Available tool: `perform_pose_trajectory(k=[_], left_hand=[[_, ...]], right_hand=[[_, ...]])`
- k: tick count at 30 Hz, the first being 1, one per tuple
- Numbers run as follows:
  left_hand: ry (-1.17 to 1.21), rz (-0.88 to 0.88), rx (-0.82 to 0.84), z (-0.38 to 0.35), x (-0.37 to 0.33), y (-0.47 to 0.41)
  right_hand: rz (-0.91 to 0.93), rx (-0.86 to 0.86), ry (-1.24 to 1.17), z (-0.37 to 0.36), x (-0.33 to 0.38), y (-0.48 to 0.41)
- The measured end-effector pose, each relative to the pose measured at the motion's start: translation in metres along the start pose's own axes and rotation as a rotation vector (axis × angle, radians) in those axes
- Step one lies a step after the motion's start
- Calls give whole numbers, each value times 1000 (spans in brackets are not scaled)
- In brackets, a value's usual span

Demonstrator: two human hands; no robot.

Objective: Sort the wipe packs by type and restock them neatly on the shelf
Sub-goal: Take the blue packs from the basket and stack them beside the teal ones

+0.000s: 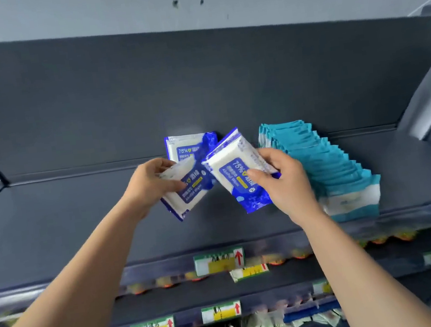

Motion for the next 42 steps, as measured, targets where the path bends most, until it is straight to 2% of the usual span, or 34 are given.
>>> perform_pose_trajectory(k=[3,5,7,9,14,16,20,23,24,26,28,30,33,34,36,39,41,42], left_hand=[[-98,33,101,-10,12,-34],[-93,60,147,-14,24,-53],[-89,87,166,-18,35,-66],[-130,107,152,-18,46,-76],[-89,100,-20,-8,54,-84],[-3,183,-55,-5,63,-80],[253,311,171,-23,70,-73],[218,300,218,-28,64,-71],[185,301,218,-30,62,-70],[182,302,244,-35,57,-68],[226,303,229,-38,56,-68],[274,313,160,-36,58,-68],[334,315,78,-33,64,-67],[349,282,46,-32,64,-69],[340,176,-44,-25,63,-75],[154,9,-134,-15,52,-83],[137,49,-86,-17,62,-88],[152,96,-26,-21,70,-89]], right_hand=[[-18,283,87,-41,-1,-26],[-46,458,249,-67,-9,-35],[-58,565,457,-87,-21,-43],[-83,596,576,-100,-31,-52],[-43,589,693,-123,-29,-77],[-35,581,733,-128,-30,-86],[-96,526,682,-131,-46,-93],[-48,397,705,-125,-50,-96],[-87,358,691,-121,-53,-95],[-254,316,594,-109,-67,-92],[-359,353,533,-107,-77,-88],[-383,405,427,-111,-81,-87],[-434,491,134,-119,-85,-84],[-415,506,120,-120,-86,-84],[-329,469,158,-120,-85,-90],[-225,277,284,-114,-85,-106],[-213,235,393,-112,-92,-110],[-237,268,407,-114,-98,-110]])
Point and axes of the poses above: each hand's wrist, its own y-axis away from the middle knuckle, its own z-axis out of the back of the hand, x = y × z, the point moved 10 cm from there along -y, towards the middle knuckle, and after that the axes turned 4 degrees about y, right-handed, at the moved point
